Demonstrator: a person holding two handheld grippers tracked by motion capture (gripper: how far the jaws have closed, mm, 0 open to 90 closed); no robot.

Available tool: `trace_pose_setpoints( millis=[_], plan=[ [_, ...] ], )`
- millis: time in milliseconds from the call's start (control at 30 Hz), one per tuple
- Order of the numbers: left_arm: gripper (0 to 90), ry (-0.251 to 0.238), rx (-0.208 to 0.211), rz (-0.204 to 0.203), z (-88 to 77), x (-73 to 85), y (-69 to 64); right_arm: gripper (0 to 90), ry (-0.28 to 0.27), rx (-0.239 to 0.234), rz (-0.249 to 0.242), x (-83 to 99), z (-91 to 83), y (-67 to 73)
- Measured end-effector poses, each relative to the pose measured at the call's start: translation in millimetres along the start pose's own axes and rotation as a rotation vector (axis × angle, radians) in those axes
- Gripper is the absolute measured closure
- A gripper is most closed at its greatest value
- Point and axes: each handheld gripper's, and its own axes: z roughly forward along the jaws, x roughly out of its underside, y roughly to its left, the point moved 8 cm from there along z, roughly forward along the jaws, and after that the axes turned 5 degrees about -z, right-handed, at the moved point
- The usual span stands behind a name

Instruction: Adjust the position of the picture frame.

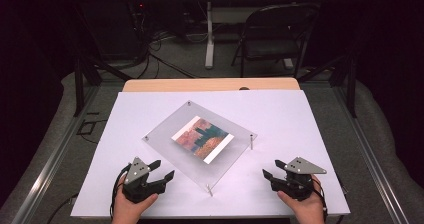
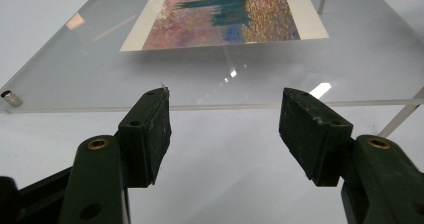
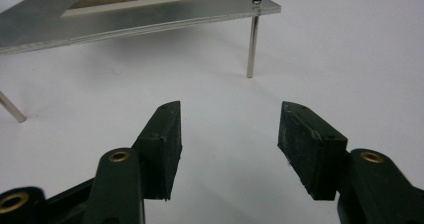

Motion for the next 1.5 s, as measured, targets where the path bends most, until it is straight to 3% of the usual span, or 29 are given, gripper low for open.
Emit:
trace_pose_setpoints(
  millis=[200, 367, 633, 967, 1100, 1167, 1500],
  plan=[
    [37.9, 0.006, 0.003, -0.010, 1.2, -1.0, -1.7, 45.6, 0.007, -0.018, -0.028, 0.7, -1.4, 3.1],
    [40.6, 0.014, 0.049, -0.028, 0.5, -1.2, -11.9, 46.0, 0.011, -0.016, -0.011, 2.3, -1.5, 0.8],
    [44.6, 0.038, 0.040, -0.051, -2.2, 3.8, -24.9, 45.5, 0.003, -0.024, -0.020, -0.2, -2.3, 5.6],
    [46.0, 0.058, 0.104, -0.050, -7.4, 15.6, -57.4, 50.3, -0.008, -0.037, 0.016, -1.5, -3.4, 3.5],
    [48.2, 0.082, 0.155, -0.074, 0.2, 24.3, -72.1, 51.4, -0.017, -0.039, 0.025, -3.1, -4.2, 2.0],
    [50.0, 0.089, 0.159, -0.073, 2.3, 25.9, -74.4, 51.9, -0.020, -0.044, 0.025, -3.7, -4.1, 2.9],
    [58.8, 0.147, 0.213, -0.023, 27.1, 33.8, -102.4, 52.7, -0.028, -0.054, 0.019, -6.5, -2.6, 3.8]
  ],
)
